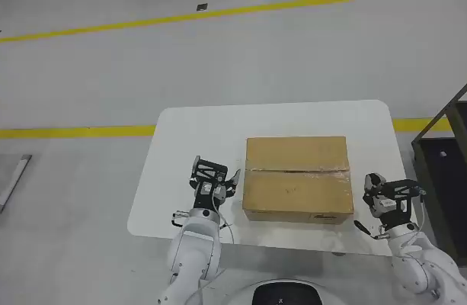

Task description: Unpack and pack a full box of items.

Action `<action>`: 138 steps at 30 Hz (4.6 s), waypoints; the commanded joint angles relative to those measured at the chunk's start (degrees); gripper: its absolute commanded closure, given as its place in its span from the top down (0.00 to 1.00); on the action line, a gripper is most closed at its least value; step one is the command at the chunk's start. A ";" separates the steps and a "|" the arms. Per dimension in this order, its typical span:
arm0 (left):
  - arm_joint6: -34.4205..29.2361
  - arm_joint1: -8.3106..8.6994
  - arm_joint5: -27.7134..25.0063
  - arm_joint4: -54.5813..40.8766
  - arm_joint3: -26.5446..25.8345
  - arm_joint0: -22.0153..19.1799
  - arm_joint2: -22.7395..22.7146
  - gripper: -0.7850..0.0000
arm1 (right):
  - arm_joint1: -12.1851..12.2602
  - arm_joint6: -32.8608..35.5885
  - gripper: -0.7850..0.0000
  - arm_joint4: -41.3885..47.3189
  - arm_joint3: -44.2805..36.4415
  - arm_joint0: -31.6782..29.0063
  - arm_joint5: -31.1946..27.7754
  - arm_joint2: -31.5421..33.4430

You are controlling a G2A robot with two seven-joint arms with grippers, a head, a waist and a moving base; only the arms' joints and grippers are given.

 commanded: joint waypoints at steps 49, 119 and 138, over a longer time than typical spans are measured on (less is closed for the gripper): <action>4.61 -0.32 -8.12 -6.10 -1.05 -0.75 4.82 1.00 | -4.35 -0.42 0.00 -0.62 16.16 18.95 -2.27 -16.33; -6.77 -4.44 -26.15 -5.28 27.49 -28.35 22.27 0.82 | -2.28 5.09 0.00 1.11 -14.56 -8.81 -3.24 11.78; -4.92 -5.22 -23.66 -2.64 30.17 -29.88 22.11 0.07 | -2.65 5.20 0.00 1.50 -13.06 -7.05 -3.07 11.94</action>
